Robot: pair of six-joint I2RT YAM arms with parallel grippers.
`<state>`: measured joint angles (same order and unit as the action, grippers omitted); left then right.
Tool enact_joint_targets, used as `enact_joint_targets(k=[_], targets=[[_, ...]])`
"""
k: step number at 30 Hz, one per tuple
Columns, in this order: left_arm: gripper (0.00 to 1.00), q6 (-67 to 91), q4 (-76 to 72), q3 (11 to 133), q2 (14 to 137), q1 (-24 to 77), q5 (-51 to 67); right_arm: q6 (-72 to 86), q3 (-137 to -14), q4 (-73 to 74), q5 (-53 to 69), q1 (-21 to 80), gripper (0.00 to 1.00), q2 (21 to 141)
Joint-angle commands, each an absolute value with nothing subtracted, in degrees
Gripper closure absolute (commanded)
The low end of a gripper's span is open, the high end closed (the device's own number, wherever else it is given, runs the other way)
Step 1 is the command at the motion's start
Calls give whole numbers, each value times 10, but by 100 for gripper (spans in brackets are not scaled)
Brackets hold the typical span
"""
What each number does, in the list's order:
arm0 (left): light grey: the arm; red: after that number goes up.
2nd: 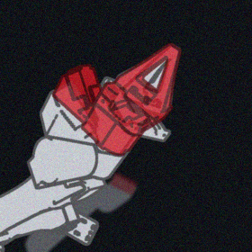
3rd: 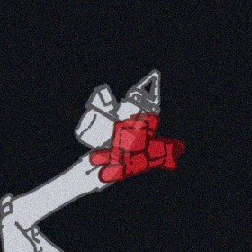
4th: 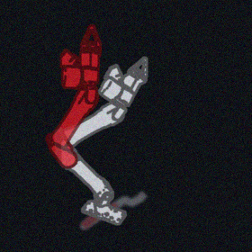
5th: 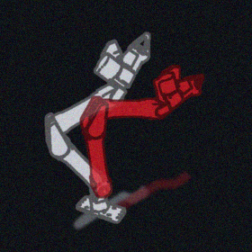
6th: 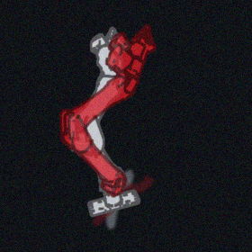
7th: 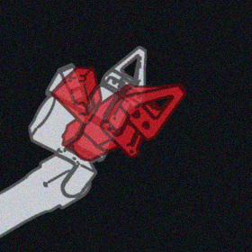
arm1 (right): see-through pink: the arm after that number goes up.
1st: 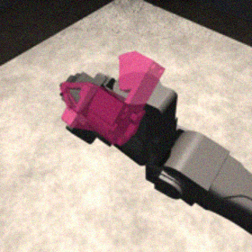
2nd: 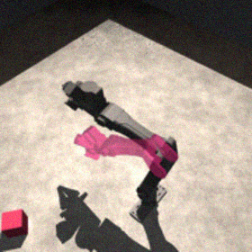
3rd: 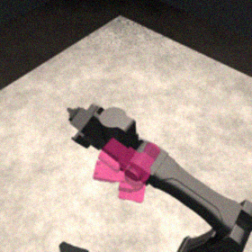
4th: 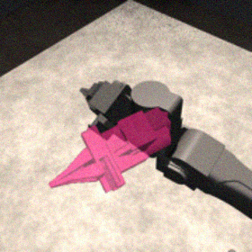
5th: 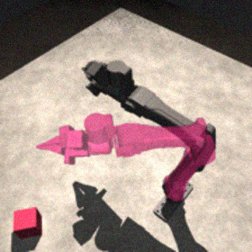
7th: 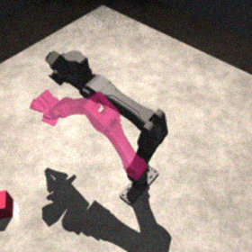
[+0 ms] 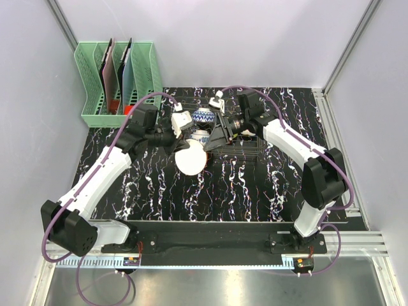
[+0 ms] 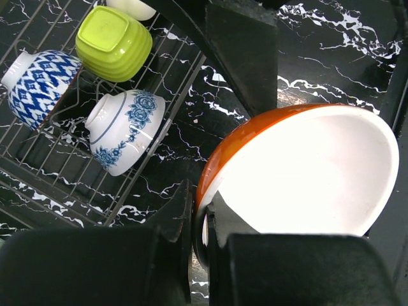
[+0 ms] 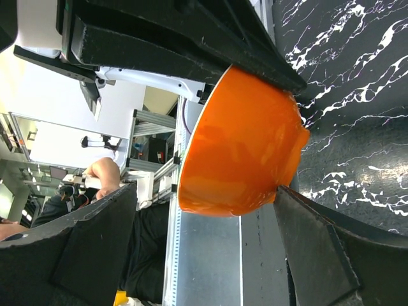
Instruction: Load the bowls into the dish rack
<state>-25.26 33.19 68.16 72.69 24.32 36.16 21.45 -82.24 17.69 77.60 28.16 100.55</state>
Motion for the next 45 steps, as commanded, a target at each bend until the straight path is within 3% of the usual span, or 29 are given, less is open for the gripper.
enact_joint_targets(k=[1, 25, 30, 38, 42, 43, 44, 45], targets=[[100, -225, 271, 723, 711, 252, 388, 214, -815, 149, 777, 287, 4, 1020], [100, -223, 264, 730, 717, 253, 386, 272, -796, 81, 809, 298, 13, 1015], [100, -223, 264, 731, 719, 252, 383, 291, -798, 62, 817, 308, 22, 1017], [100, -225, 262, 726, 718, 253, 379, 316, -794, 35, 817, 311, 66, 1019], [100, -223, 260, 724, 719, 253, 374, 327, -793, 22, 810, 310, 100, 1021], [92, -223, 260, 724, 718, 253, 370, 331, -793, 20, 809, 310, 100, 1023], [66, -223, 260, 722, 718, 252, 367, 332, -793, 18, 805, 309, 100, 1023], [48, -222, 258, 721, 717, 253, 366, 332, -792, 18, 802, 309, 100, 1022]])
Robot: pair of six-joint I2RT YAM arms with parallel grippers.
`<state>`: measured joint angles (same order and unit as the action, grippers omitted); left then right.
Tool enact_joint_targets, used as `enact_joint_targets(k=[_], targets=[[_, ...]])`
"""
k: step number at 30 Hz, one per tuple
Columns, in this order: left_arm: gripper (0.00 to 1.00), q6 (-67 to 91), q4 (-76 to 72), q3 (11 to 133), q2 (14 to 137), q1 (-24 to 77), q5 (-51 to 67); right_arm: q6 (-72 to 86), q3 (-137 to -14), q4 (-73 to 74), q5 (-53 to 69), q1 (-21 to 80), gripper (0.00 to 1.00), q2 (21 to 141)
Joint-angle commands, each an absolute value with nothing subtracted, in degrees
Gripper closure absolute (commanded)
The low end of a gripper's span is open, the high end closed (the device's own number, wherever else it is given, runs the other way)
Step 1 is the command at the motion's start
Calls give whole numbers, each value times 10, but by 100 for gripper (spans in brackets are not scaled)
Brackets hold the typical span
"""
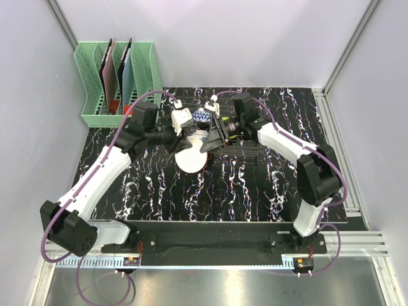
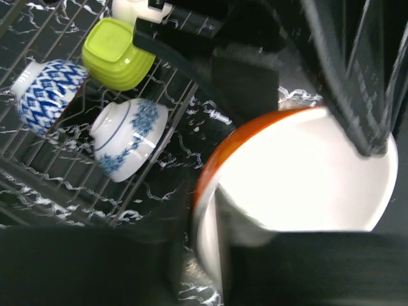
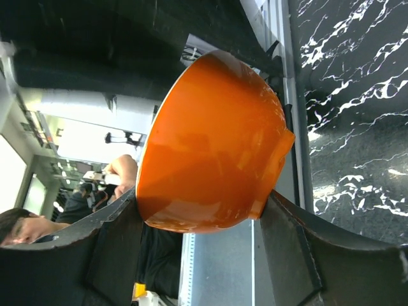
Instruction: Load the bowls into the dish rack
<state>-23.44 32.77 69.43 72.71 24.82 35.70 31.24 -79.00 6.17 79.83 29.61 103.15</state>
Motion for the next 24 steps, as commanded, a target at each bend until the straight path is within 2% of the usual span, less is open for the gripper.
enact_joint_targets(k=[1, 2, 3, 12, 17, 24], targets=[[35, -222, 259, 722, 716, 252, 360, 330, -791, 18, 798, 309, 100, 1020], [25, -222, 259, 722, 715, 252, 357, 330, -790, 18, 791, 306, 100, 1020], [1, -221, 258, 723, 715, 251, 351, 329, -788, 19, 788, 304, 100, 1019], [1, -196, 229, 711, 709, 185, 331, 289, -796, 75, 729, 244, 100, 998], [1, -189, 224, 698, 715, 126, 332, 116, -847, 268, 584, 232, 100, 972], [1, -189, 217, 682, 749, 101, 285, 19, -918, 352, 347, 231, 100, 940]])
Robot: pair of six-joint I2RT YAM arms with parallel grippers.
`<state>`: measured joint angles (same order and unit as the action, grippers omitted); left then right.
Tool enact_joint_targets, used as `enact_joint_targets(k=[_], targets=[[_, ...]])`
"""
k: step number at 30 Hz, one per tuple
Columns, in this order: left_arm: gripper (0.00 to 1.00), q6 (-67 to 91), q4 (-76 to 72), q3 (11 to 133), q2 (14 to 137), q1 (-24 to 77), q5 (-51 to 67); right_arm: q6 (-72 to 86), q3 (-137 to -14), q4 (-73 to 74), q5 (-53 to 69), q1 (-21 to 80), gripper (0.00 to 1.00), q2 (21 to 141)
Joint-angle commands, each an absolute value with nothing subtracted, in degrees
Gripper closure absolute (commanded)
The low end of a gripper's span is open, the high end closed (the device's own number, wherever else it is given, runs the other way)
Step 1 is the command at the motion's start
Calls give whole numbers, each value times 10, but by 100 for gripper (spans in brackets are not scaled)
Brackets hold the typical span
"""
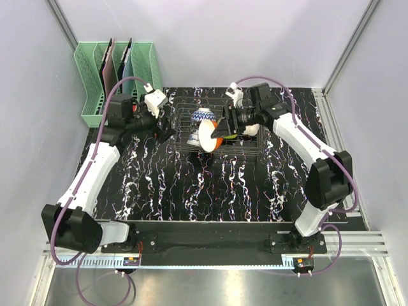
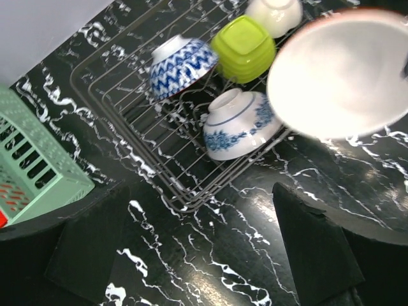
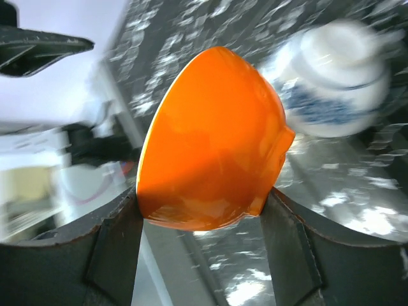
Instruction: Load the bowls into the dish rack
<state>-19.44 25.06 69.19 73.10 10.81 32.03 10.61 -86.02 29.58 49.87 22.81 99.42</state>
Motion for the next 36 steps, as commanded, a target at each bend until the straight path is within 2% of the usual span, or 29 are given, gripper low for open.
enact_joint_targets(k=[1, 10, 17, 20, 26, 36], targets=[[1, -189, 216, 681, 760, 99, 282, 13, -923, 358, 302, 232, 100, 937], [1, -189, 185, 677, 826, 90, 223, -60, -992, 419, 103, 231, 100, 967], [1, -186, 156, 689, 866, 87, 223, -44, -1019, 466, 32, 232, 100, 1022], [1, -185, 157, 697, 882, 86, 233, -48, -1027, 480, 33, 232, 100, 1041], [1, -185, 152, 697, 897, 86, 243, -51, -1058, 501, 112, 231, 100, 1077], [1, -185, 145, 689, 903, 87, 251, -61, -1110, 514, 148, 233, 100, 1143]])
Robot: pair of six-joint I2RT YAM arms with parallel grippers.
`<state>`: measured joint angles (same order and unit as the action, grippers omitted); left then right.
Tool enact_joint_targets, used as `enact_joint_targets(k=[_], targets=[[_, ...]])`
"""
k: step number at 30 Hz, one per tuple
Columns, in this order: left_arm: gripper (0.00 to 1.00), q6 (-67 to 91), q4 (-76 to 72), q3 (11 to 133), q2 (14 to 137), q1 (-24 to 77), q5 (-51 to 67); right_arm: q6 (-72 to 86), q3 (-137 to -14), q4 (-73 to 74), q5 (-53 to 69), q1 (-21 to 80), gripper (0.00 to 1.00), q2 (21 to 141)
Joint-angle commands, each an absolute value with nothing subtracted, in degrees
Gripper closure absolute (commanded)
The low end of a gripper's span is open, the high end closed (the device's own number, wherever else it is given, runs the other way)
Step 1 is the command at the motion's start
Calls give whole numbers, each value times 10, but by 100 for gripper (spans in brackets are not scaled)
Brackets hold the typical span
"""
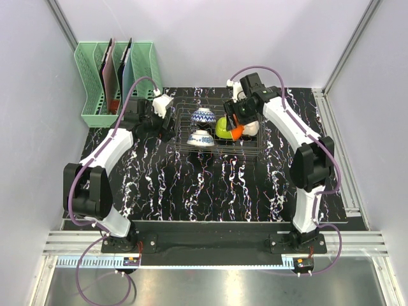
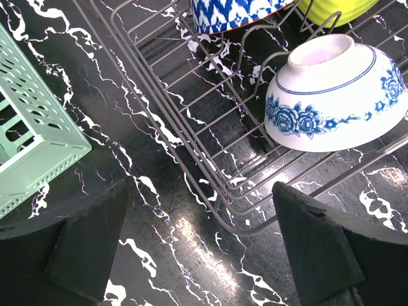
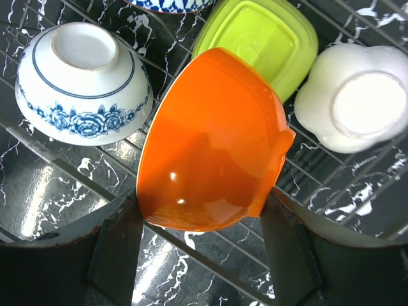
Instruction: Load the bowls into the dish rack
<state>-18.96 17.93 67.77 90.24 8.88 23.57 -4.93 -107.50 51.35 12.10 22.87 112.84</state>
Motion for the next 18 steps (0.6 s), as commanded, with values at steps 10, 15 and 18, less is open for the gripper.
enact_joint_targets(k=[10, 15, 18], targets=[[1, -179, 142, 680, 901, 87, 263, -71, -1122, 490, 93, 238, 100, 1177], [1, -179, 141, 673, 898, 87, 267, -71, -1129, 492, 91, 244, 100, 1158], [1, -179, 138, 666, 893, 86, 271, -69, -1143, 513, 52, 252, 100, 1141]])
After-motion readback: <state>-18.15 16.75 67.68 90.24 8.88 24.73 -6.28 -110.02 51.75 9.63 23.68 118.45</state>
